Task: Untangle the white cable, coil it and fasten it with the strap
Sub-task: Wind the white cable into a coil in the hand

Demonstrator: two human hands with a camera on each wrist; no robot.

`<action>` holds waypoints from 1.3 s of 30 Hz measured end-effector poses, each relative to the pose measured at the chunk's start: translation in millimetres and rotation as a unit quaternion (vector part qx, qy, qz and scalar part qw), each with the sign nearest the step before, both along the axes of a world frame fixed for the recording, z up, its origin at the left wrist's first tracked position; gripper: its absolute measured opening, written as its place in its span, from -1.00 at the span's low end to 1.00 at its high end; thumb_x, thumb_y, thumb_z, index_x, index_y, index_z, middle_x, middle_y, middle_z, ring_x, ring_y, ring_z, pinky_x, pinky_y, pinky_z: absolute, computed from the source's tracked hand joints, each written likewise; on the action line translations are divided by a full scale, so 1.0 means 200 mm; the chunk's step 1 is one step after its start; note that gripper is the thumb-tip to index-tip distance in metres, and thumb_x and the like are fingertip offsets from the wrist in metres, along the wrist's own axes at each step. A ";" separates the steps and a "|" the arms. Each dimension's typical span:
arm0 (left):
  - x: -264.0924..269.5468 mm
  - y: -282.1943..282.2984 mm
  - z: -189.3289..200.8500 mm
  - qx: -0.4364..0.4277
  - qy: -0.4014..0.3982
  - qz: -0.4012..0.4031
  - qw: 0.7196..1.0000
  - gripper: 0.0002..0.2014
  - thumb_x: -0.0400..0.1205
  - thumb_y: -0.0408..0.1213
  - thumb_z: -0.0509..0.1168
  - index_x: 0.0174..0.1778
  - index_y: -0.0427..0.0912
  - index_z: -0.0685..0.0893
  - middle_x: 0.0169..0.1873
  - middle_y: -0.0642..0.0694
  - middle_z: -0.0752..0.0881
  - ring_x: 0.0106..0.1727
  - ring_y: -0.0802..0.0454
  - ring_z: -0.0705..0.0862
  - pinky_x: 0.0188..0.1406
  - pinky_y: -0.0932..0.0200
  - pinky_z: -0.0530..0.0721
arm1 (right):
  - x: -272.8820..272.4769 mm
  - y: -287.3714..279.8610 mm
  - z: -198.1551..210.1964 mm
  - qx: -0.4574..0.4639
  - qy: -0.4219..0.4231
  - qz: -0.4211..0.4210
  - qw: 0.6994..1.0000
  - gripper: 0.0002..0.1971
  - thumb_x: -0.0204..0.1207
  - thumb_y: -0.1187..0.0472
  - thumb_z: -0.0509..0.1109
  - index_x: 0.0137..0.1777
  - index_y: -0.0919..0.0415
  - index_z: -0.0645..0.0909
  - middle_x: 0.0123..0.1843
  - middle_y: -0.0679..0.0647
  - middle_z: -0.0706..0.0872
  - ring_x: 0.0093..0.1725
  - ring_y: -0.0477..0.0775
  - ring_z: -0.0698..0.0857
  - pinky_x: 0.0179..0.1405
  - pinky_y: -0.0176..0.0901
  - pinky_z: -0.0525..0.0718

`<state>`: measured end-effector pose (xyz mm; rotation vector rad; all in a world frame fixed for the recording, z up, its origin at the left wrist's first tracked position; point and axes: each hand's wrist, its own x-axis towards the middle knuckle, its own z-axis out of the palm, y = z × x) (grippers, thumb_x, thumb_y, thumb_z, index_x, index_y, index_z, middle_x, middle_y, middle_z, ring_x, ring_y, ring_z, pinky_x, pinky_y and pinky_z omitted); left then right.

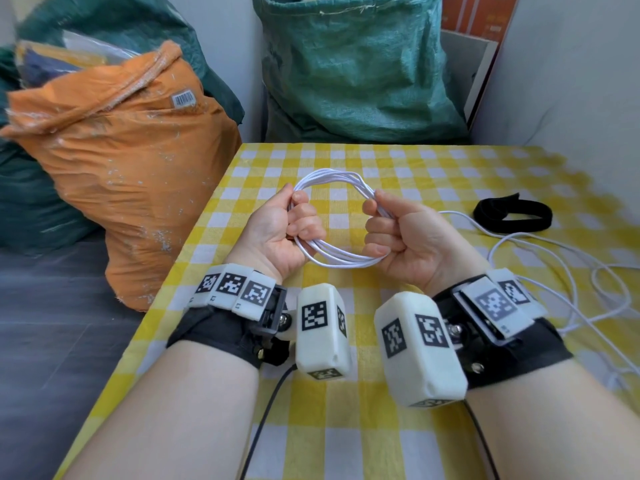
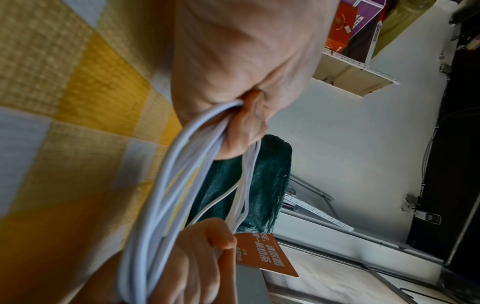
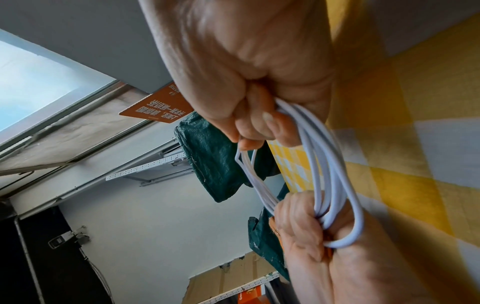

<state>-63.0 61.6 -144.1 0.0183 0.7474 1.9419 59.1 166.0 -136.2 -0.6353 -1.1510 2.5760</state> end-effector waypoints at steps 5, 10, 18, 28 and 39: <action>0.00 -0.01 0.00 0.002 0.007 0.002 1.000 -0.54 0.74 -0.01 0.01 -0.46 -0.13 0.41 -0.73 0.06 0.32 -0.76 0.19 0.34 -0.70 0.42 0.39 | 0.00 -0.01 -0.01 0.026 -0.002 -0.019 0.999 -0.70 0.68 0.06 0.19 -0.24 0.21 0.48 -0.57 -0.08 0.18 -0.68 -0.16 0.20 -0.73 -0.37 0.36; 0.01 -0.03 0.00 0.031 0.041 -0.045 0.998 -0.71 0.66 -0.10 0.15 -0.29 -0.19 0.55 -0.45 -0.03 0.66 -0.31 -0.03 0.76 -0.04 -0.10 0.75 | -0.01 0.01 -0.01 -0.006 -0.003 -0.052 0.999 -0.65 0.73 0.09 0.09 -0.29 0.18 0.37 -0.66 -0.09 0.17 -0.72 -0.15 0.16 -0.74 -0.38 0.28; -0.03 -0.10 -0.03 0.131 0.112 -0.169 0.970 -0.49 0.16 -0.58 0.30 0.06 -0.28 0.58 -0.16 -0.16 0.74 -0.02 -0.14 0.76 0.18 -0.36 0.61 | -0.01 0.03 -0.01 -0.040 -0.002 -0.096 0.995 -0.62 0.74 0.10 0.07 -0.33 0.20 0.35 -0.69 -0.07 0.18 -0.74 -0.14 0.17 -0.75 -0.40 0.28; -0.01 -0.08 0.01 0.086 0.125 -0.155 0.976 -0.81 0.57 -0.34 0.15 0.07 -0.27 0.55 -0.51 0.03 0.46 -0.65 0.24 0.40 -0.58 0.32 0.59 | -0.01 0.05 -0.03 0.019 -0.051 -0.054 0.997 -0.59 0.72 0.04 0.06 -0.13 0.32 0.60 -0.52 0.05 0.62 -0.61 -0.08 0.54 -0.59 -0.32 0.63; -0.03 -0.11 0.01 0.021 0.104 -0.256 0.961 -0.85 0.56 -0.28 0.28 -0.01 -0.23 0.54 -0.62 0.05 0.41 -0.63 0.25 0.13 -0.74 0.43 0.28 | 0.01 0.05 -0.02 0.079 -0.041 -0.112 0.990 -0.75 0.64 0.00 0.26 0.19 0.07 0.63 -0.03 -0.02 0.76 -0.34 0.00 0.72 -0.26 -0.14 0.65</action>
